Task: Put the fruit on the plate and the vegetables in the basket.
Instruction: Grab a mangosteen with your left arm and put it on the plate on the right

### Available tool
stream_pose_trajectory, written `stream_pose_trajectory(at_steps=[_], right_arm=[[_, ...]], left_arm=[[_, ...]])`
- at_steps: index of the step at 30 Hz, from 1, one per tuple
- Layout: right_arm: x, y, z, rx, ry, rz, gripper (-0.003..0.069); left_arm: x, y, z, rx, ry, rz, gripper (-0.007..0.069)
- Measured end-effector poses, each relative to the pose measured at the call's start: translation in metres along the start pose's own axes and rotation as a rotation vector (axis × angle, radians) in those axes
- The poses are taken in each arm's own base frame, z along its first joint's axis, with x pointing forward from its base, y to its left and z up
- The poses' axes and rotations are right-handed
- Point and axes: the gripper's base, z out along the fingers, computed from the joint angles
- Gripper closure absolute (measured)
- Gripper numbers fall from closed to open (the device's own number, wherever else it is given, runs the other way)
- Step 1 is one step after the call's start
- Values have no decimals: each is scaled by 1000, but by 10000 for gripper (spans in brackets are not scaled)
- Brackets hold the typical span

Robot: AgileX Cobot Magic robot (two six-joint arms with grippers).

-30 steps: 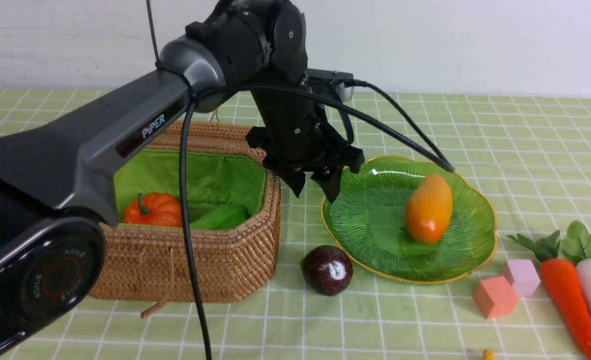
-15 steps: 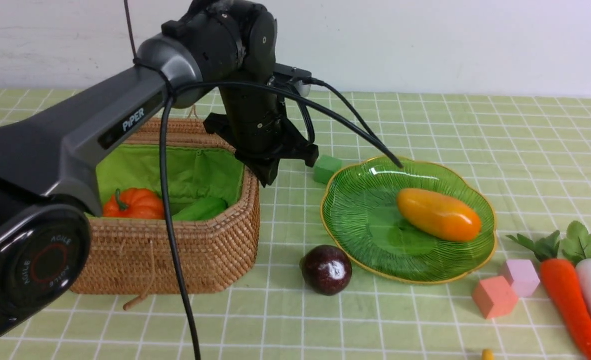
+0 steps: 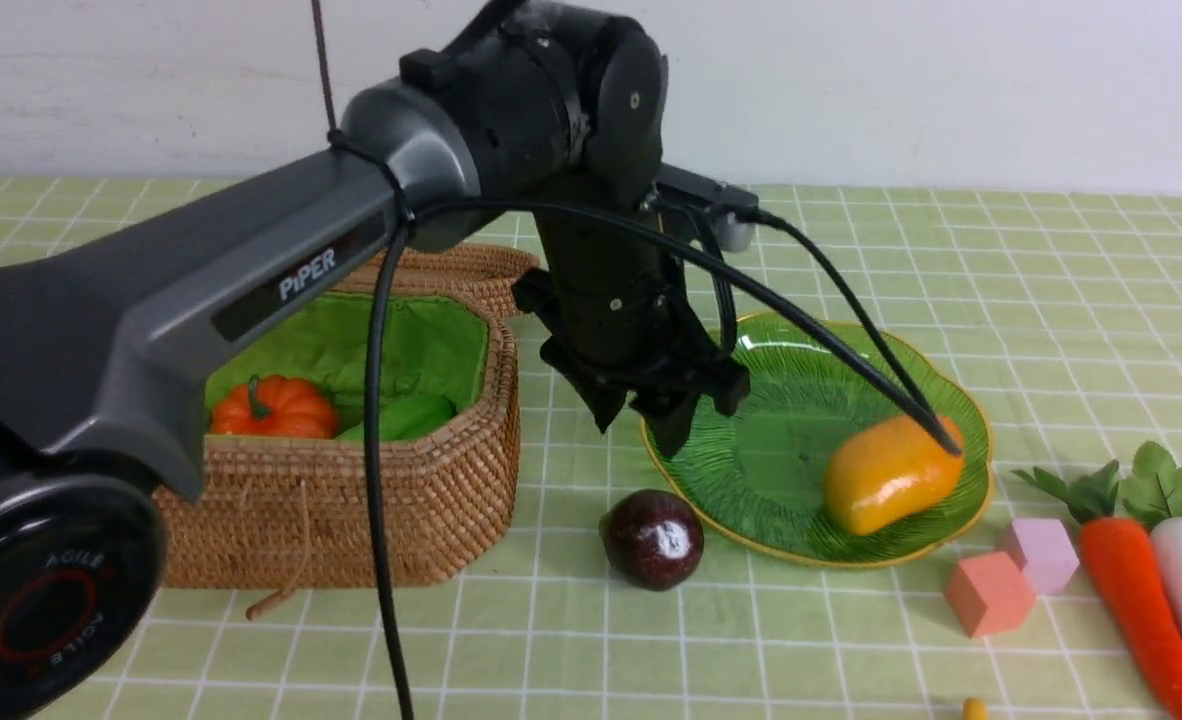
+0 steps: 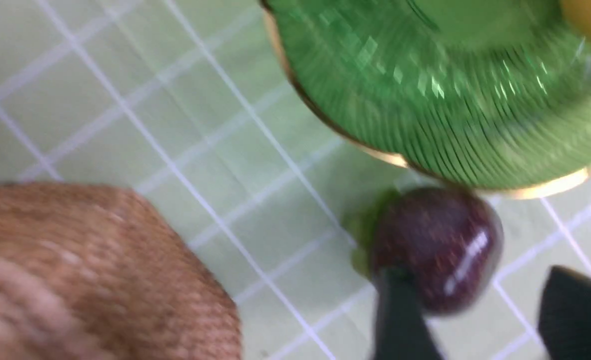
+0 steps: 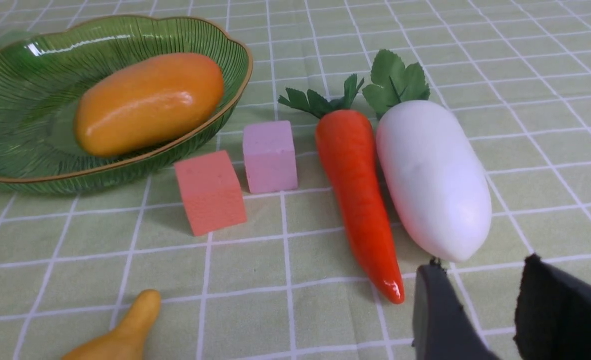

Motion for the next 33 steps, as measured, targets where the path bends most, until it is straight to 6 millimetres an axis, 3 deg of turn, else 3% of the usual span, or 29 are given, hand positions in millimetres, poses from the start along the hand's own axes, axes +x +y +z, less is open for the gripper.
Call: stream_pose_trajectory(at_steps=[2,4,7,13,19,26,33], right_arm=[[0,0,0,1,0,-3,419],[0,0,0,1,0,-3,419],[0,0,0,1,0,-3,419],[0,0,0,1,0,-4,419],[0,0,0,3,0,-6,419],[0,0,0,3,0,-6,419],[0,0,0,3,0,-8,419]], left_arm=[[13,0,18,5,75,2,43],[19,2,30,5,112,-1,-14],[23,2,45,22,121,5,-37],[22,-2,63,89,111,18,23],[21,-3,69,101,102,14,160],[22,-4,67,107,126,15,163],[15,-6,46,112,118,29,165]])
